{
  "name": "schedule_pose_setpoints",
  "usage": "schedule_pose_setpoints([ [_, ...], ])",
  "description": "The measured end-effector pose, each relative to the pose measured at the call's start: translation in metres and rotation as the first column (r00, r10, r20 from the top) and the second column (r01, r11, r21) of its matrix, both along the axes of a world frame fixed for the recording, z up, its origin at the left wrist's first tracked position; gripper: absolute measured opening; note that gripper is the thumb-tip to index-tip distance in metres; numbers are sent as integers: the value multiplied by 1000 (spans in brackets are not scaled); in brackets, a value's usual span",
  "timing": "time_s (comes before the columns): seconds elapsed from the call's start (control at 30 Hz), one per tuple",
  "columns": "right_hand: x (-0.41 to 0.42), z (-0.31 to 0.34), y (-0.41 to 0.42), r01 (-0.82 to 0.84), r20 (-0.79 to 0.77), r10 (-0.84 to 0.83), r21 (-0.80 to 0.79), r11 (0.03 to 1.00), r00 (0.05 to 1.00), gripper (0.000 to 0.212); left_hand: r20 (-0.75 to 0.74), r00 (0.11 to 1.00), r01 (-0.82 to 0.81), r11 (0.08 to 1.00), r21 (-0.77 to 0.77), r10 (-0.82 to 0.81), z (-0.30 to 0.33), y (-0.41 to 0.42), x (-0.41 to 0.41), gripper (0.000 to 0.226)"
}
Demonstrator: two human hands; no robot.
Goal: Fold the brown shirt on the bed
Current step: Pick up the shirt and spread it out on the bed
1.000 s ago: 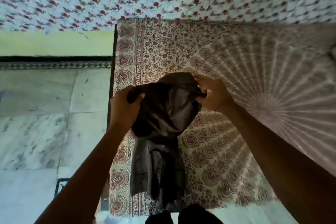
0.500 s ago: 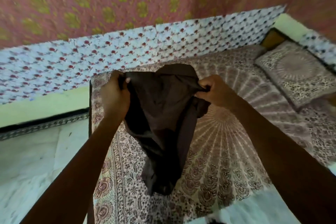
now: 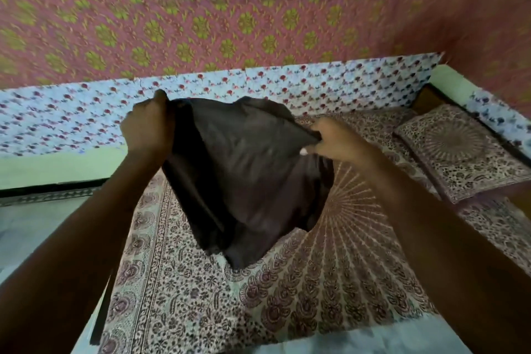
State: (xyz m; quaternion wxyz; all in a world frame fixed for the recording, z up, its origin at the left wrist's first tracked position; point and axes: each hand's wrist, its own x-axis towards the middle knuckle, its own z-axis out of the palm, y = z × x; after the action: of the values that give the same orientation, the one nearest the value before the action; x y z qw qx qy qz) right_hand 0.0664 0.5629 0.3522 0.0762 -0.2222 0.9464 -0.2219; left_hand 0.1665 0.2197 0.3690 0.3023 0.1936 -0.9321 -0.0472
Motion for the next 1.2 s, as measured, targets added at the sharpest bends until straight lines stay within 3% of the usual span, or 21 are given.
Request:
schedule_pose_setpoints([
  [0.1,2,0,24,115,-204,-152,-181,977,967,38,-17,1000,-7,1000,3,7,12,19,11,13],
  [0.2,21,0,42,95,-61,-144,-496,863,988,30,-123,992,72,966,248,-42,16,29,14,19],
  [0.27,32,-1,54,124,10,-145,-584,802,989,29,-155,982,159,924,347,-110,18,35,19,21],
  [0.37,47,-3,72,116,-78,-186,-540,834,979,60,-83,978,206,875,439,-189,20,41,32,33],
  [0.47,69,5,90,102,-125,-166,-407,908,978,45,-3,933,296,764,572,-360,28,46,43,48],
  [0.6,89,13,107,93,-200,-157,-296,951,967,36,53,824,329,553,765,-564,37,46,63,27],
  [0.7,98,18,111,160,-283,-225,-235,959,932,38,-22,788,379,458,804,-615,39,48,68,23],
  [0.8,99,27,111,195,-448,-270,-206,959,852,41,-84,802,445,497,745,-592,32,48,59,34],
  [0.87,90,26,112,179,-464,-262,-217,960,846,41,-59,812,471,592,654,-581,23,47,47,39],
  [0.93,74,19,112,129,-379,-231,-275,953,896,38,30,842,443,721,533,-539,11,48,34,34],
  [1.0,56,9,114,95,-271,-176,-286,954,946,32,86,884,365,793,488,-460,-5,49,21,31],
  [1.2,-36,-49,126,0,-43,0,-4,1000,999,41,164,960,129,879,459,-226,-71,62,-43,35],
])
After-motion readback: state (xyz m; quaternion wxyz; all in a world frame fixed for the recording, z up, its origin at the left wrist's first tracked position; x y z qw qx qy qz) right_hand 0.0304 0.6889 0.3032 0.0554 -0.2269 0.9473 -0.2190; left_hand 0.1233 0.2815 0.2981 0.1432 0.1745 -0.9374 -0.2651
